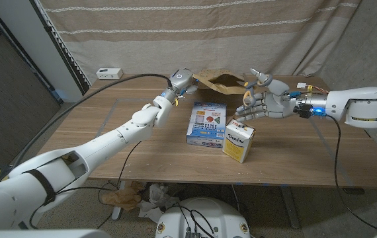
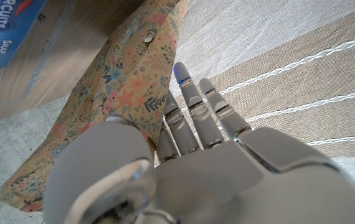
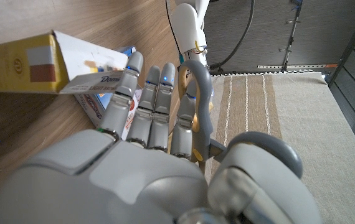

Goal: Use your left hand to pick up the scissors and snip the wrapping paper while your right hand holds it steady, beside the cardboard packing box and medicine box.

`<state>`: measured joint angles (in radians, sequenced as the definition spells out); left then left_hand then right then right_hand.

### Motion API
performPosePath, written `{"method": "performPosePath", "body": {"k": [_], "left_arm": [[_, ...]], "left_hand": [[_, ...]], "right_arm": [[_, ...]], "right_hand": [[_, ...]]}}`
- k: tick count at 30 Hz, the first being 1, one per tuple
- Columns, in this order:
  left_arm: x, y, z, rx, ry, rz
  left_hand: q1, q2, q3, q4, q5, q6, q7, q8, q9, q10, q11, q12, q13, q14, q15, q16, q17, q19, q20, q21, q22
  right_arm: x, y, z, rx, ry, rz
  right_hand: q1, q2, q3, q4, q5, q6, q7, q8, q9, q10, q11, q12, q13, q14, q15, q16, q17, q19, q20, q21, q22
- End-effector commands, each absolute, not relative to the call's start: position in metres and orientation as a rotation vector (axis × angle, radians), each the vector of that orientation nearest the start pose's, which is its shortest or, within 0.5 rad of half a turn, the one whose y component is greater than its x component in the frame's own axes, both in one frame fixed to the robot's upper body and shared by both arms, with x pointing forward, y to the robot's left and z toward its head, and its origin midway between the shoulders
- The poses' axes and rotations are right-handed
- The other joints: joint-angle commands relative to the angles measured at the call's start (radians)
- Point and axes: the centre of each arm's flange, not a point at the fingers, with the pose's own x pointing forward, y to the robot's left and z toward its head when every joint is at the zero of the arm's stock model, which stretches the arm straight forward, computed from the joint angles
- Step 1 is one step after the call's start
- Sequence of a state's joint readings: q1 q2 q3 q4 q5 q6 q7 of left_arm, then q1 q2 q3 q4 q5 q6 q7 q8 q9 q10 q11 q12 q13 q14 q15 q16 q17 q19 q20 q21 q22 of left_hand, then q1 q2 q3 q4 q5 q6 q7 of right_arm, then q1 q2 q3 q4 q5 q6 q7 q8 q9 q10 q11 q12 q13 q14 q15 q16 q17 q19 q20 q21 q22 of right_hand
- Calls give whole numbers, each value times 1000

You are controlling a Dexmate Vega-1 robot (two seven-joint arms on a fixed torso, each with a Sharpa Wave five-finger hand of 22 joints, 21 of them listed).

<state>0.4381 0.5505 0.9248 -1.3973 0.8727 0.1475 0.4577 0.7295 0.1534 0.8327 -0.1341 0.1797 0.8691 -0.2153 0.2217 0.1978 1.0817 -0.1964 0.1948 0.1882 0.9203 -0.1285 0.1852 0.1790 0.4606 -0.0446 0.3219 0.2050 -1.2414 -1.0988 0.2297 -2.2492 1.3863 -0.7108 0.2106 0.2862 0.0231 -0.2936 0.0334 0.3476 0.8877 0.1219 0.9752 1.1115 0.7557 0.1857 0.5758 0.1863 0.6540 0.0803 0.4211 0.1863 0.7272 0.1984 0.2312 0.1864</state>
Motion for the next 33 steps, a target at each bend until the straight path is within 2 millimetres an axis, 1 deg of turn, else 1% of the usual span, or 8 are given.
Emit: {"method": "performPosePath", "body": {"k": [1, 16, 33], "left_arm": [[635, 118, 75, 1578, -1112, 308], [637, 119, 73, 1574, -1113, 306], [637, 121, 71, 1569, -1115, 314]], "left_hand": [[-3, 8, 7, -3, 7, 5, 2, 0, 2, 7, -4, 4, 3, -1, -112, 1, 4, -3, -73, 6, -1], [-4, 8, 7, -5, 7, 4, 2, 0, 2, 7, -4, 4, 3, -3, -111, 0, 4, -3, -74, 8, -1], [-6, 8, 8, -4, 7, 6, 2, 0, 2, 6, -4, 4, 3, -2, -111, 1, 4, -3, -74, 11, -1]], "right_arm": [[429, -264, 61, -122, -48, 795], [430, -256, 71, -156, -26, 814], [440, -257, 78, -158, -9, 801]], "right_hand": [[-7, 6, -1, 7, 0, 52, 63, 596, 129, 10, -1, -4, 1, 9, 3, -6, 1, 5, 3, 0, 2], [-18, 13, -1, 14, -2, 40, 63, 595, 129, 15, 2, -11, 1, 18, 3, -9, 1, 10, 0, 0, 2], [-25, 20, 0, 18, -3, 28, 64, 594, 128, 13, 3, -21, 1, 18, 2, -16, 1, 11, 0, -2, 2]]}}
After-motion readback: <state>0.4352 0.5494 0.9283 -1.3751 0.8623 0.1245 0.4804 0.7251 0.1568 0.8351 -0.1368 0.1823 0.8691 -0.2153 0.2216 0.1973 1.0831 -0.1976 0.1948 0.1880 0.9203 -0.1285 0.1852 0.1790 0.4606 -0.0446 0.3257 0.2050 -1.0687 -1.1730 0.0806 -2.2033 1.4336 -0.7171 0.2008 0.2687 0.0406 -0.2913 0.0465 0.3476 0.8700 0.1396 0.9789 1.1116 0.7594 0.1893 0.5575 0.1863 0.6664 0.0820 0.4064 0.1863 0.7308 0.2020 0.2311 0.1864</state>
